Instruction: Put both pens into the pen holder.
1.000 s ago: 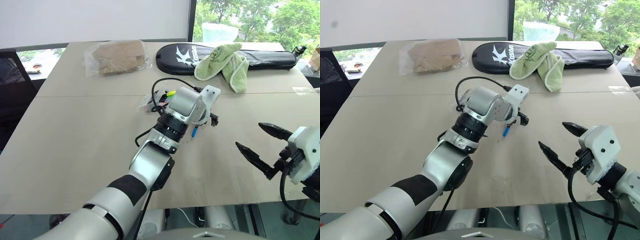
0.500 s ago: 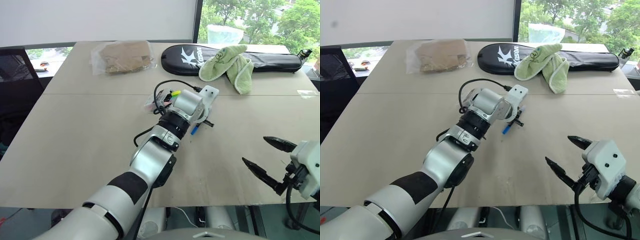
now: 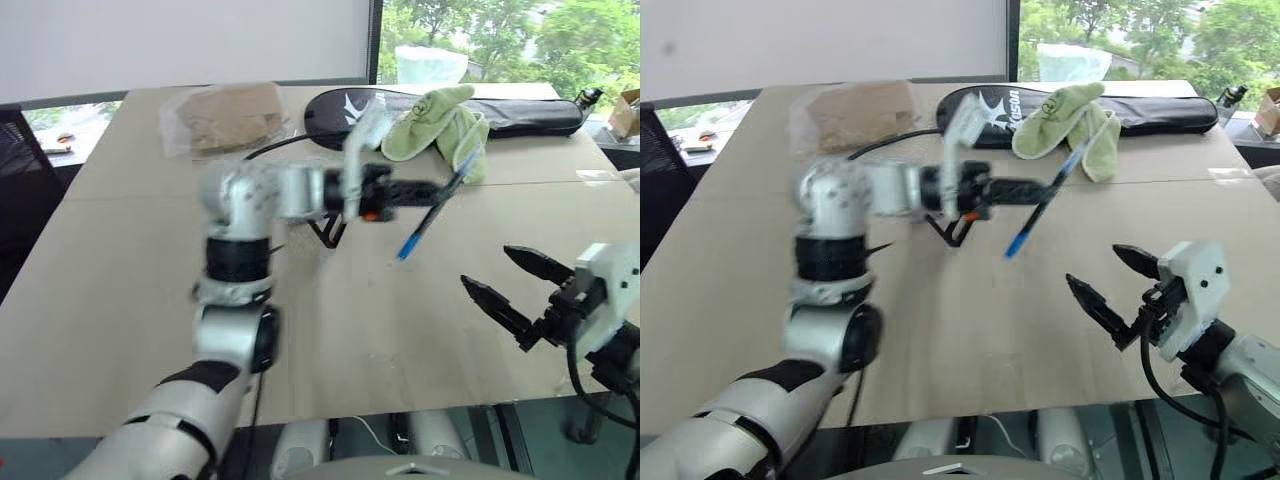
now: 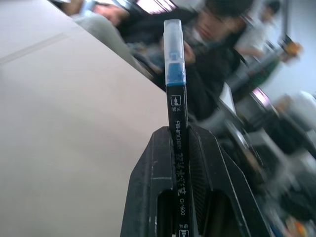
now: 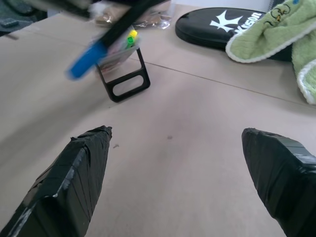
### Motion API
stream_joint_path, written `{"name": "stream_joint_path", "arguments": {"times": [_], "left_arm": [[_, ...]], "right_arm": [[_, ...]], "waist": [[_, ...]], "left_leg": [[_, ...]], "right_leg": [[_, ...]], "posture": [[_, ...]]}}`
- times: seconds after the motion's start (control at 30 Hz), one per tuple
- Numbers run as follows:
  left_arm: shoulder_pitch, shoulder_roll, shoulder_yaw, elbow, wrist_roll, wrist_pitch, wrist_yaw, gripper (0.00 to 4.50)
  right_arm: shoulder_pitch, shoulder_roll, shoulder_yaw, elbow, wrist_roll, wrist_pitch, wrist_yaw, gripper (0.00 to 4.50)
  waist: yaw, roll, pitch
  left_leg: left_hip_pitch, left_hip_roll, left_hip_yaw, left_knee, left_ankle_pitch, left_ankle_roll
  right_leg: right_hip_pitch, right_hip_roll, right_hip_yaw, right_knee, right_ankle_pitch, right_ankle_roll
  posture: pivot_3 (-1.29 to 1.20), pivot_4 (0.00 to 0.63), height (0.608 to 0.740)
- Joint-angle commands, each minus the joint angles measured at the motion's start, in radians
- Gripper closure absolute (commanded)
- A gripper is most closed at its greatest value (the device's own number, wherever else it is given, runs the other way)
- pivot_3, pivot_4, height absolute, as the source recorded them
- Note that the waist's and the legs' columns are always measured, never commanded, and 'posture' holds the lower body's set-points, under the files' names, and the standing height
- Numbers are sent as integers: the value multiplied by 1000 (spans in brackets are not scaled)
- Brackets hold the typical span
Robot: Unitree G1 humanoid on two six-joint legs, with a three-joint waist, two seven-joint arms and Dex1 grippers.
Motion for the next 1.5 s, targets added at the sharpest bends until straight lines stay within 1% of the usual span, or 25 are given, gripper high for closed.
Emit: {"name": "stream_joint_path", "arguments": {"times": [0.03,0.1,0.17,0.23,0.27,0.3,0.33,0.43,0.47,0.53,0.6,0.67,0.73,0.8,0.9,1.0,1.03,1.17,1.3,1.5], "left_arm": [[55,110,30,-79,-59,-131,-171,4429],[6,107,116,-11,-130,-82,-131,4429],[-49,54,225,45,-132,-174,-20,4429],[-80,29,245,44,-111,-217,59,4429],[-77,21,226,18,-74,-272,82,4429],[-66,3,212,-9,-26,-364,107,4429],[-51,-31,213,-26,1,-455,125,4429],[8,-28,101,-73,159,-676,120,4429],[26,-27,63,-78,211,-757,111,4429],[66,-60,10,-60,332,-973,144,4429],[107,-61,-42,-13,450,-1192,140,4429],[128,-54,-74,49,536,-1313,161,4429],[156,-51,-91,103,591,-1469,159,4429],[188,-43,-106,155,615,-1598,132,4429],[207,-30,-121,238,650,-1745,121,4429],[208,-22,-136,304,683,-1852,126,4429],[212,-19,-142,324,689,-1872,125,4429],[215,-2,-144,400,744,-1953,167,4429],[221,13,-152,437,750,-1977,171,4429],[219,31,-152,507,835,-2020,250,4429]], "right_arm": [[-23,-20,8,9,-7,-8,-1,18],[-25,-31,5,16,-14,-16,14,18],[-42,-36,9,30,-24,-24,21,18],[-58,-35,27,38,-50,-34,30,18],[-65,-32,37,40,-60,-36,32,18],[-72,-30,47,42,-68,-40,36,18],[-82,-28,58,44,-77,-44,39,18],[-109,-22,80,48,-92,-57,51,18],[-117,-20,87,52,-96,-61,56,18],[-134,-6,97,54,-96,-85,76,18],[-143,5,96,51,-90,-105,93,18],[-144,12,89,51,-89,-116,107,18],[-147,15,85,53,-86,-128,122,18],[-156,4,81,61,-90,-127,133,18],[-170,-14,73,74,-85,-118,144,18],[-186,-25,72,79,-75,-110,144,18],[-192,-30,71,81,-74,-105,142,18],[-184,-48,63,83,-78,-102,156,18],[-188,-54,58,88,-72,-99,157,18],[-182,-54,62,90,-78,-101,160,18]], "waist": [[10,-2,1],[42,-3,2],[63,-3,2],[62,-3,2],[61,-3,2],[60,-3,2],[60,-3,2],[60,-3,2],[59,-3,2],[60,-3,2],[60,-3,2],[60,-3,2],[60,-3,2],[59,-3,2],[60,-3,2],[61,-3,2],[61,-3,2],[60,-3,2],[60,-3,2],[60,-3,2]], "left_leg": [[3,-1,0,-4,0,0],[-2,-1,-7,-1,0,0],[-6,-1,-10,5,0,0],[-8,-3,-11,10,0,1],[-7,-4,-10,11,-1,2],[-7,-5,-8,11,-2,3],[-6,-5,-6,11,-2,4],[-6,-6,-5,11,-2,4],[-6,-5,-5,11,0,1],[-6,-4,-6,10,0,0],[-7,-4,-6,9,-1,1],[-6,-4,-5,9,-2,4],[-6,-4,-5,10,-3,5],[-6,-4,-4,10,-3,5],[-6,-4,-5,10,-3,5],[-6,-4,-6,10,-3,5],[-6,-4,-6,10,-3,5],[-6,-4,-6,10,-3,5],[-6,-4,-6,10,-3,5],[-6,-4,-6,10,-3,5]], "right_leg": [[1,0,3,0,-1,-1],[1,0,-3,0,-1,-2],[1,0,-8,-1,-1,-1],[2,0,-8,-2,-3,2],[3,-1,-6,-2,-3,2],[4,-2,-5,-2,-2,1],[4,-2,-3,-2,-1,-1],[3,-3,-2,-3,-1,-1],[3,-3,-1,-2,-1,-1],[3,-2,-2,-2,-1,-1],[2,-1,-2,-3,-1,-1],[2,-2,-2,-3,-1,-1],[3,-2,-2,-3,-1,-1],[3,-2,-1,-2,0,-1],[3,-2,-2,-2,0,-1],[3,-2,-3,-2,0,0],[3,-2,-3,-2,1,2],[3,-2,-3,-2,2,3],[3,-2,-4,-2,2,3],[3,-2,-4,-1,2,3]], "posture": [[0,150,740],[0,150,740],[0,150,740],[0,150,740],[0,150,740],[0,150,740],[0,150,740],[0,150,740],[0,150,740],[0,150,740],[0,150,740],[0,150,740],[0,150,740],[0,150,740],[0,150,740],[0,150,740],[0,150,740],[0,150,740],[0,150,740],[0,150,740]]}}
